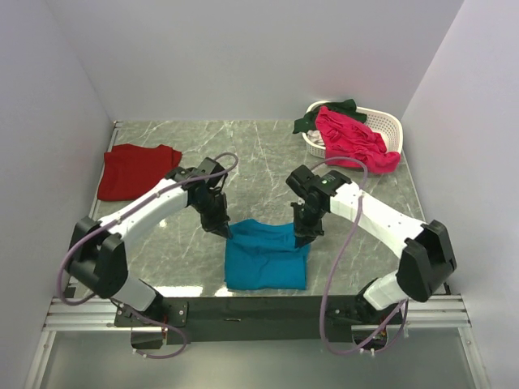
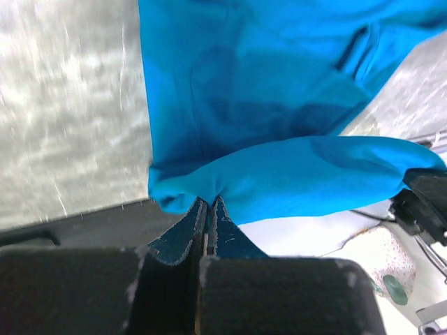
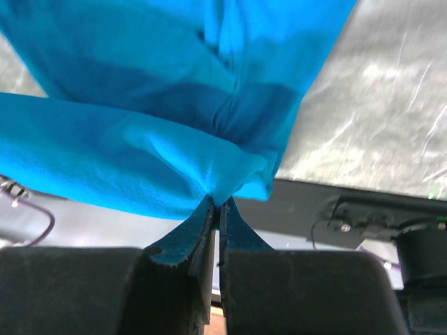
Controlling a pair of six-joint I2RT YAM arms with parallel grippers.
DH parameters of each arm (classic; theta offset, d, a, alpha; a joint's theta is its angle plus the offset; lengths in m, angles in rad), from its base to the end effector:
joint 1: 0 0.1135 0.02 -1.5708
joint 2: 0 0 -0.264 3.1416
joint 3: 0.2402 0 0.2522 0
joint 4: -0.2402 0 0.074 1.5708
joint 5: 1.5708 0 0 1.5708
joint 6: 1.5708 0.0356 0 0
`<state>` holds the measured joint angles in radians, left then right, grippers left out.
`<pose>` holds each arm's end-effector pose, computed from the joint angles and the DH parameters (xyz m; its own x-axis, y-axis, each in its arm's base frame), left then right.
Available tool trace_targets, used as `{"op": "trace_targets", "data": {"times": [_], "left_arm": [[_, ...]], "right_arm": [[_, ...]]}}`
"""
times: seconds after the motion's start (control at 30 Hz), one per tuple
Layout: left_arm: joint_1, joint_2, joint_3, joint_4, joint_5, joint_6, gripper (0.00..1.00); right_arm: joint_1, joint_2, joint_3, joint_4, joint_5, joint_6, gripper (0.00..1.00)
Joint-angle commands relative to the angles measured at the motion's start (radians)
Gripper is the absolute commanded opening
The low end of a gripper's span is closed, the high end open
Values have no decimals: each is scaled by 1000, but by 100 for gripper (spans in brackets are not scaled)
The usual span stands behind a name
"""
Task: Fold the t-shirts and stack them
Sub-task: Fold the tshirt
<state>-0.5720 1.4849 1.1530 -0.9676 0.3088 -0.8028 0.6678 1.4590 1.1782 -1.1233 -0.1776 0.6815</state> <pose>0.2274 -0.1593 0.2495 -0.9830 -0.1822 0.0244 -0.1768 0.9010 -0.3962 0.2008 0.1663 0.2581 -0.9998 0.0012 -0.0191 -0.0035 0.9708 0.2398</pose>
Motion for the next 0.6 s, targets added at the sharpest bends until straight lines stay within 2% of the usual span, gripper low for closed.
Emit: {"op": "trace_targets", "data": {"times": [0.0, 0.57], "left_arm": [[29, 44, 70, 56, 15, 74, 0], [57, 290, 177, 156, 38, 132, 0]], "right_arm": [[-23, 34, 40, 59, 44, -42, 0], [-89, 262, 127, 122, 93, -145, 0]]}}
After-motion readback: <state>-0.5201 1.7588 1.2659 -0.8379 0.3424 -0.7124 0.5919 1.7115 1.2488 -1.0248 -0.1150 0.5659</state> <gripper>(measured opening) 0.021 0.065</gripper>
